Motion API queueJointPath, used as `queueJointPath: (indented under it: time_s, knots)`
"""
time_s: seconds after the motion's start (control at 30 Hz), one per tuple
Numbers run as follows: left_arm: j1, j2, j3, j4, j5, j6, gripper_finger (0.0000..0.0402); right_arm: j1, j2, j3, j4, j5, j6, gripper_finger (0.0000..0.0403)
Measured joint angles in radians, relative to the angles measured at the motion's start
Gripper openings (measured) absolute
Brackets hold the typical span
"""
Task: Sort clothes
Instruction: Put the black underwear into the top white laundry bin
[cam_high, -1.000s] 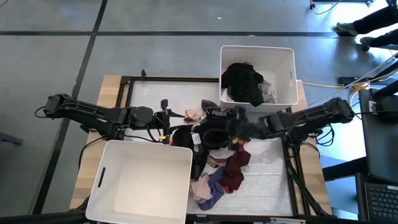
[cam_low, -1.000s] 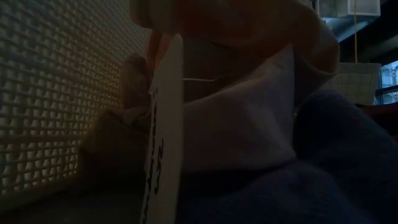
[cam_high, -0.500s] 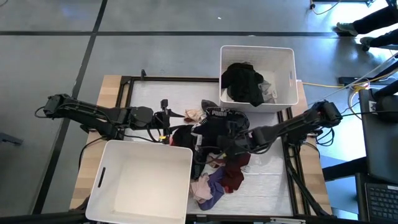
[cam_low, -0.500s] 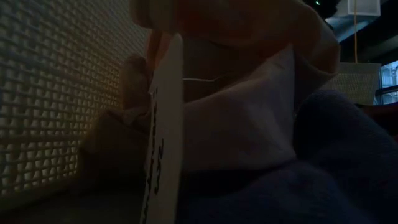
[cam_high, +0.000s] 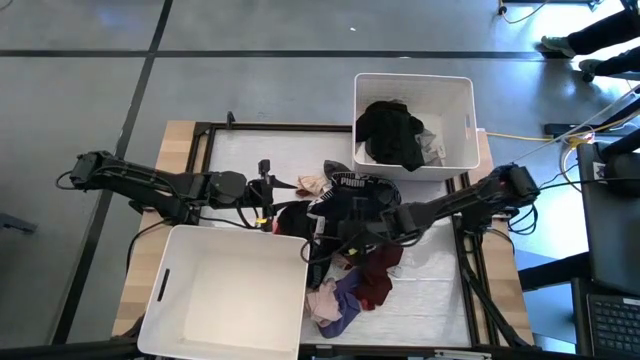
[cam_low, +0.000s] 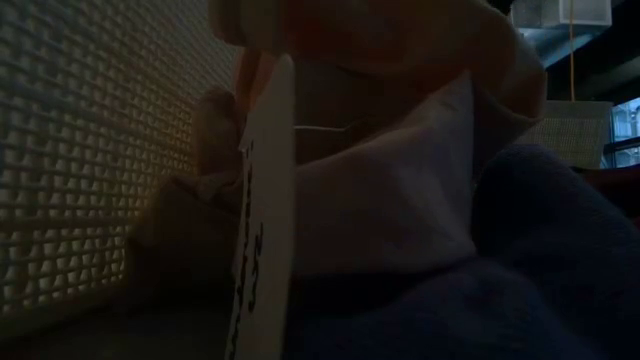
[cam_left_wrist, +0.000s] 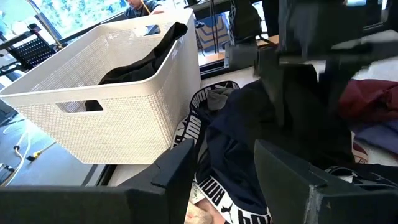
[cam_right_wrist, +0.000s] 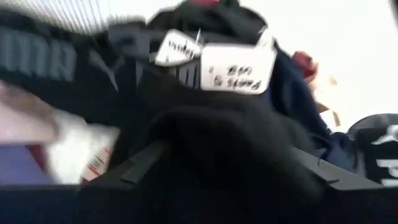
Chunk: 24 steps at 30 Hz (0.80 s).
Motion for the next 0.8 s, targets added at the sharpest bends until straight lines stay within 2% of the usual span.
queueJointPath:
  time_s: [0.1, 0.17, 0.43, 0.5, 0.63, 0.8]
  knots:
    - [0.0, 0.0, 0.0, 0.0, 0.0, 0.0, 0.0159, 0.001, 0.039, 0.0, -0.002, 0.018, -0.055, 0.0227]
    - [0.0, 0.0, 0.0, 0.0, 0.0, 0.006, 0.0159, 0.002, 0.047, -0.001, 0.004, 0.049, -0.102, 0.0203]
    - [0.0, 0.0, 0.0, -0.001, 0.0, 0.011, 0.0159, 0.002, -0.004, -0.001, 0.037, 0.094, -0.186, 0.0021]
    - [0.0, 0.0, 0.0, 0.0, 0.0, 0.011, 0.0159, 0.002, -0.027, -0.001, 0.039, 0.123, -0.197, 0.0016]
    - [0.0, 0.0, 0.0, 0.0, 0.0, 0.011, 0.0159, 0.003, -0.09, -0.001, 0.043, 0.192, -0.198, 0.0035]
    - [0.0, 0.0, 0.0, 0.0, 0.0, 0.011, 0.0159, 0.002, -0.185, -0.001, 0.043, 0.284, -0.204, 0.0015]
